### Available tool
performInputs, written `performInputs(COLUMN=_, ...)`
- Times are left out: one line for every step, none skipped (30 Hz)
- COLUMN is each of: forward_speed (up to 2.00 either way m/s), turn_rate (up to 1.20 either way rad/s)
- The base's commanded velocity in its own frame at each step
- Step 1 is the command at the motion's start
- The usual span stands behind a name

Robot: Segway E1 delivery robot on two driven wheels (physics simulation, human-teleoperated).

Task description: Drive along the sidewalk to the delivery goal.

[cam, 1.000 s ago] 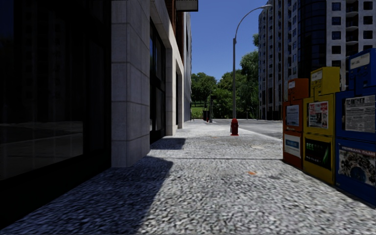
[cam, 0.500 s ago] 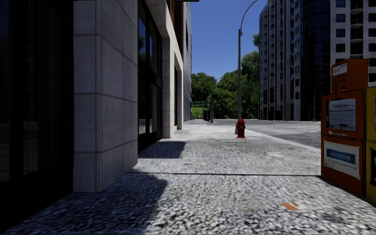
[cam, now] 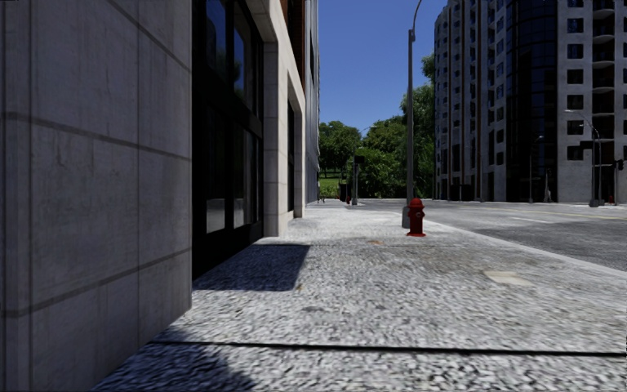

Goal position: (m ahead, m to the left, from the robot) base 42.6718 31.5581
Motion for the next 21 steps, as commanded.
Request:
performInputs(forward_speed=2.00, turn_rate=0.00)
performInputs(forward_speed=2.00, turn_rate=0.00)
performInputs(forward_speed=2.00, turn_rate=0.00)
performInputs(forward_speed=2.00, turn_rate=0.00)
performInputs(forward_speed=2.00, turn_rate=0.00)
performInputs(forward_speed=2.00, turn_rate=0.00)
performInputs(forward_speed=2.00, turn_rate=0.00)
performInputs(forward_speed=2.00, turn_rate=0.00)
performInputs(forward_speed=2.00, turn_rate=0.00)
performInputs(forward_speed=2.00, turn_rate=0.00)
performInputs(forward_speed=2.00, turn_rate=0.00)
performInputs(forward_speed=2.00, turn_rate=0.00)
performInputs(forward_speed=2.00, turn_rate=0.00)
performInputs(forward_speed=2.00, turn_rate=0.00)
performInputs(forward_speed=2.00, turn_rate=0.00)
performInputs(forward_speed=2.00, turn_rate=0.00)
performInputs(forward_speed=2.00, turn_rate=0.00)
performInputs(forward_speed=2.00, turn_rate=0.00)
performInputs(forward_speed=2.00, turn_rate=0.00)
performInputs(forward_speed=2.00, turn_rate=0.00)
performInputs(forward_speed=2.00, turn_rate=0.00)
